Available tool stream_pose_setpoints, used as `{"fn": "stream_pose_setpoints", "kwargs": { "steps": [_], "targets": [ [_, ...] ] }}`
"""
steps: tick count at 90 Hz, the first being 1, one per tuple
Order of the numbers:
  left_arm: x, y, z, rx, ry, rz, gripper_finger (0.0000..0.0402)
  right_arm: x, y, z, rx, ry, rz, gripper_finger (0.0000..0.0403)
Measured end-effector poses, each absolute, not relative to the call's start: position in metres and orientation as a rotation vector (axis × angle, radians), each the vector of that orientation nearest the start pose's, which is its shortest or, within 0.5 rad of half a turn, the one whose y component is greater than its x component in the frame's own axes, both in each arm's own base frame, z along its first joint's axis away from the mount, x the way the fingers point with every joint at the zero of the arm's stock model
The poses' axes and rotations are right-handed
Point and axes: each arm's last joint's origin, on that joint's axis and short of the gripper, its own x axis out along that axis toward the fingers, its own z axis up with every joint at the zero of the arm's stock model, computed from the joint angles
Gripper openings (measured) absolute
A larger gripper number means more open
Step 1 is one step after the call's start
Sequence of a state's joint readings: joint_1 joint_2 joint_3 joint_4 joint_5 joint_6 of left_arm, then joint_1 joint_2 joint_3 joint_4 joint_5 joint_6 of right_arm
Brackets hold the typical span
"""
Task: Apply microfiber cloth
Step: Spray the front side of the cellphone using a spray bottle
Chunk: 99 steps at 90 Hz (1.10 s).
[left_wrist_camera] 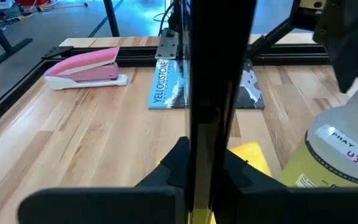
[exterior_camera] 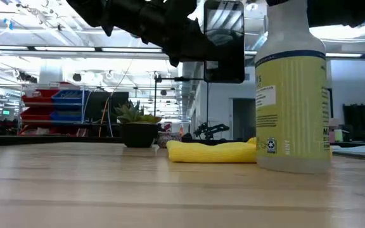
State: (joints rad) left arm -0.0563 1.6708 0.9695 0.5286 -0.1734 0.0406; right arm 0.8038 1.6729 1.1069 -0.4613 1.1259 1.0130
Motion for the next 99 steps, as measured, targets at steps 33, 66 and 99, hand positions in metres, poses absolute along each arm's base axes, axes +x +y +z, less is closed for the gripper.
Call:
{"fn": "stream_pose_setpoints", "kwargs": {
  "steps": [33, 66, 99],
  "targets": [
    [0.367, -0.02, 0.238, 0.05, 0.168, 0.102, 0.0013, 0.23, 0.214, 0.226, 0.083, 0.48, -0.461, 0.0132],
    [0.366, -0.029, 0.238, 0.035, 0.165, 0.093, 0.0013, 0.211, 0.209, 0.249, -0.056, 0.62, -0.224, 0.0142],
    [0.366, -0.035, 0.239, -0.001, 0.154, 0.082, 0.0013, 0.199, 0.172, 0.248, 0.058, 0.38, 0.236, 0.0142]
  ]
}}
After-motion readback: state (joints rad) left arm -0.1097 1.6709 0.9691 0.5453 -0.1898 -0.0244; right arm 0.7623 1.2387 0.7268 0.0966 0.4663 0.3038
